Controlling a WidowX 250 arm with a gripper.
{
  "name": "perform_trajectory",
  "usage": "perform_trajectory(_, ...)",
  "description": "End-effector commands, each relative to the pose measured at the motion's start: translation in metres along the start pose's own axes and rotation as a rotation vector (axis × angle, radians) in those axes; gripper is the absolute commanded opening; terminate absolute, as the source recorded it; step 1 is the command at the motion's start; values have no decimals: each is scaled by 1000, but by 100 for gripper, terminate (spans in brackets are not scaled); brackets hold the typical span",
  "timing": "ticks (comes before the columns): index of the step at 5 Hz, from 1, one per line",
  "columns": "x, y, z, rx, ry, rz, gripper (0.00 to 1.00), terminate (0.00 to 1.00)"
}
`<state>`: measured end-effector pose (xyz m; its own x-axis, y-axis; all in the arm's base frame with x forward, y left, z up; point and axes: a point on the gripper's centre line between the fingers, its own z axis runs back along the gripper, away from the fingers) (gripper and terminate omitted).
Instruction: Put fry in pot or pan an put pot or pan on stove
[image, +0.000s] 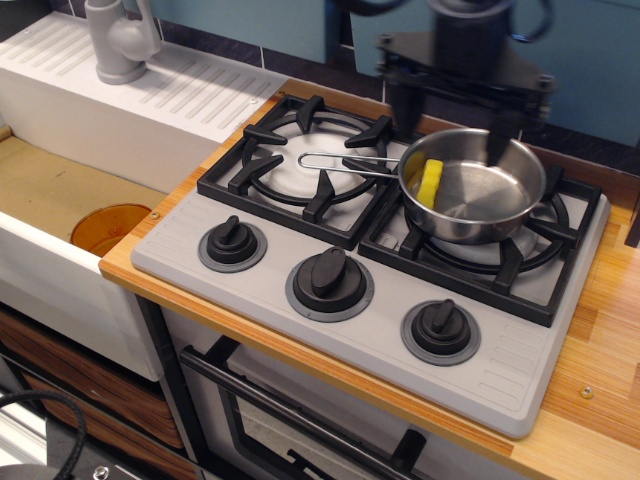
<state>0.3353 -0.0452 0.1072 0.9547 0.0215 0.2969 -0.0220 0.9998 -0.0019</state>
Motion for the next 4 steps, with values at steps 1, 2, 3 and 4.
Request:
perform_trajectory(1,1,45,4,-57,-75,-4,100,0)
perform_trajectory(2,-4,61,-5,-51,-53,2,100,0)
perform_trajectory(3,-3,65,-9,-144,-23,102,100,0)
perform_trajectory(4,-5,69,-24,-201,-6,144,100,0)
